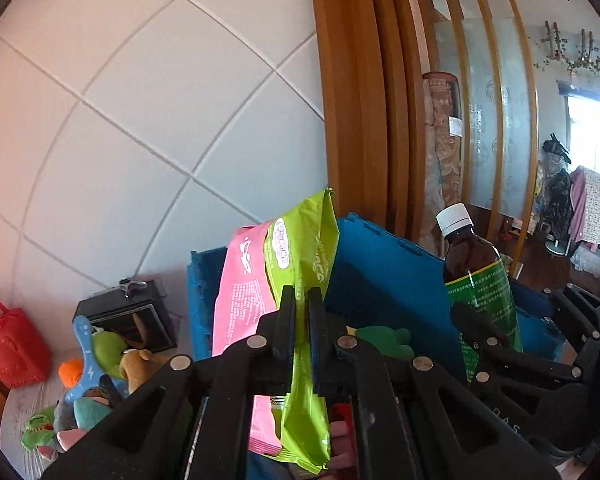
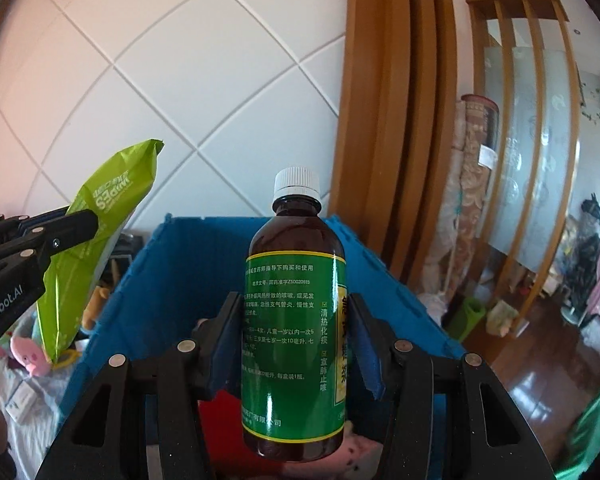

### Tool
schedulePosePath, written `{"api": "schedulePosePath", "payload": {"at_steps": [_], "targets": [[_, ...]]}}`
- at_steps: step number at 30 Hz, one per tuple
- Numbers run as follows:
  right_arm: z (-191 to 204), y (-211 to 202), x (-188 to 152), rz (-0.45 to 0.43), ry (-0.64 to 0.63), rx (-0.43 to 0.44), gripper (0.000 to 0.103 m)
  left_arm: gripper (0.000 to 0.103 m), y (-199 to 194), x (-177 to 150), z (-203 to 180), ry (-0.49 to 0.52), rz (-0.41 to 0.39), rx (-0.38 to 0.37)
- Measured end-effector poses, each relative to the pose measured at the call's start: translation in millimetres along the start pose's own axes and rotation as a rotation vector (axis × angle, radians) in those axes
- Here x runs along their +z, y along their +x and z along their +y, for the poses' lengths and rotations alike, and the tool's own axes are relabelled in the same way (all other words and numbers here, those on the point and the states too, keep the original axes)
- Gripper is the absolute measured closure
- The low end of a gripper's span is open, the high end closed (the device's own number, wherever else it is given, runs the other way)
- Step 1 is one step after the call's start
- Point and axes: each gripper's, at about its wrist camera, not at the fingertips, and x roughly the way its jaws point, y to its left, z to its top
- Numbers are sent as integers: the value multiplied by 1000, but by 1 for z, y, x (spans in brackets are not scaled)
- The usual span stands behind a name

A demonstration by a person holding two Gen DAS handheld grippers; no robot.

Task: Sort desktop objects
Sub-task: 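Carry the wipes packet and bottle over the blue bin with both tools, then open both tools to drop the wipes packet and bottle into the bin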

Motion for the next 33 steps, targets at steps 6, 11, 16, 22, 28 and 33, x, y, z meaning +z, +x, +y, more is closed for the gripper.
{"api": "schedulePosePath", "payload": {"at_steps": [6,11,16,22,28,33], "targets": [[-48,36,-6,106,45,3,51,97,72,-4,-31,3,230,-12],[-70,65,-21,195,100,67,51,97,119,-34,-41,9,402,1],[-75,80,-32,245,96,78,51,97,133,-49,-35,-14,462,-25],[-70,79,-34,263,85,81,51,92,132,-57,-28,-26,469,-39],[-62,83,-36,274,21,43,51,59,133,-58,-29,-13,481,-22],[-56,87,-37,289,-20,21,50,56,131,-56,-28,-15,462,-11]]}}
